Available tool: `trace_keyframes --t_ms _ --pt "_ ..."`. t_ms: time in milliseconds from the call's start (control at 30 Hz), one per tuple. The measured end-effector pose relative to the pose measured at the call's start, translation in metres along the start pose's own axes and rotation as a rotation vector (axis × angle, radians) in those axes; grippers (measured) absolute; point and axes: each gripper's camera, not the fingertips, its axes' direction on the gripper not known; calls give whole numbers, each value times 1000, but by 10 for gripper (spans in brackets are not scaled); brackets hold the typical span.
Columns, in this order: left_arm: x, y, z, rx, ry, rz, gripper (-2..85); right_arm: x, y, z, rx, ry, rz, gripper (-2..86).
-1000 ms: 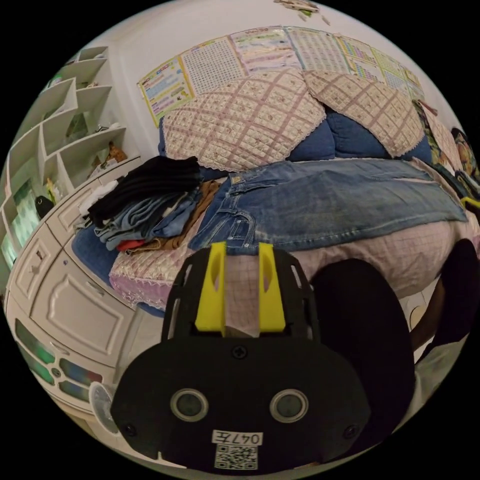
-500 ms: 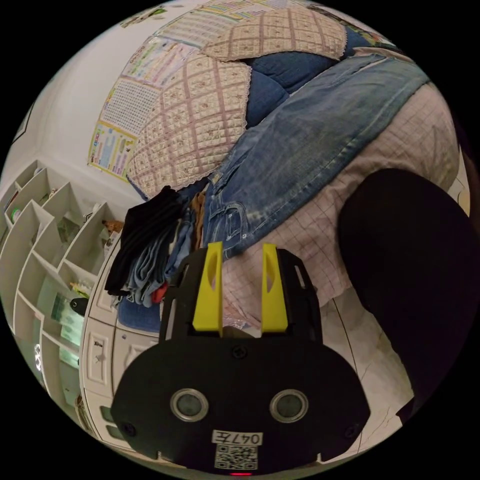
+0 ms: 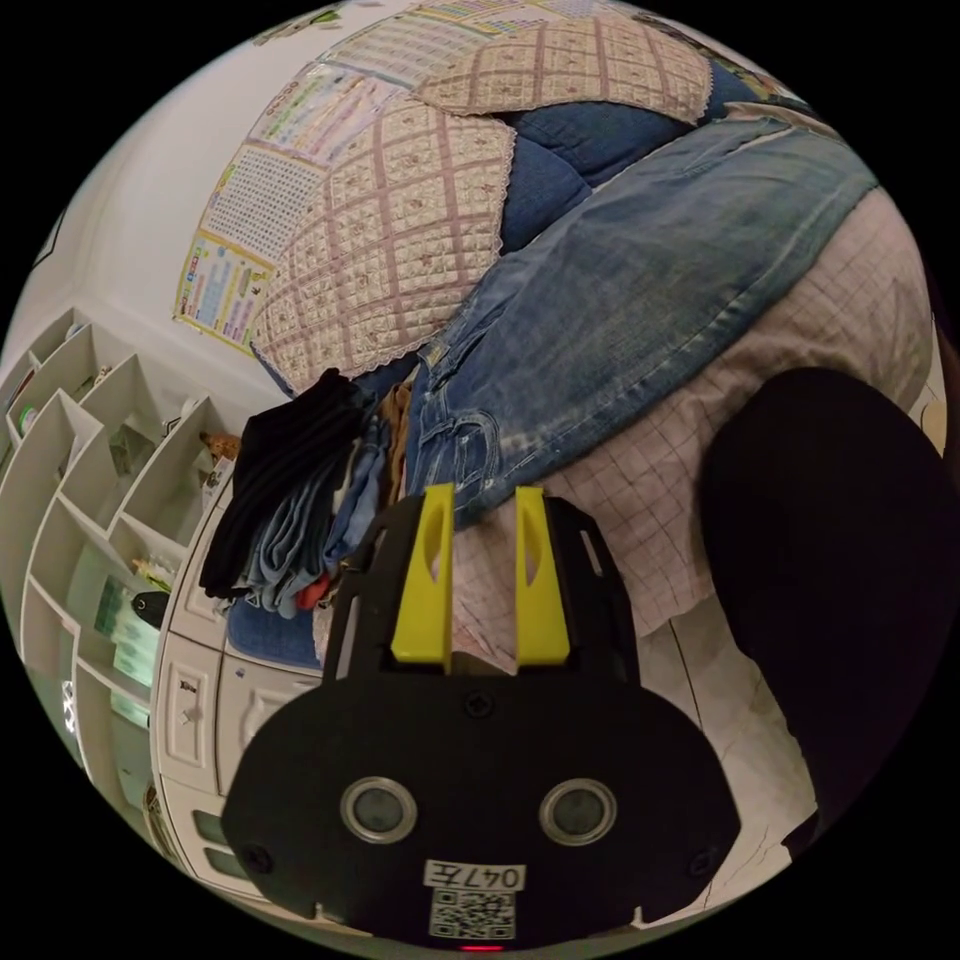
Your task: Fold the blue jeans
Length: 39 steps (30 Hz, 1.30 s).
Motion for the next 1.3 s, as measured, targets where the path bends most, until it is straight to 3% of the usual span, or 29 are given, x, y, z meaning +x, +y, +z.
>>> trace_keyframes --t_ms 433,633,967,1167,1300 --pt "-2 -7 17 -6 47 -109 80 4 7 39 -27 101 -233 52" --pt "1 3 33 -26 88 -131 71 10 1 38 23 186 -191 11" --pt "-3 14 44 0 57 -177 6 24 -30 22 49 163 -147 -3" --pt "-9 20 10 151 -125 -198 -2 39 -49 -5 121 148 -4 -4" --pt "-5 38 54 56 16 -242 -3 33 -54 7 25 121 -59 -4"
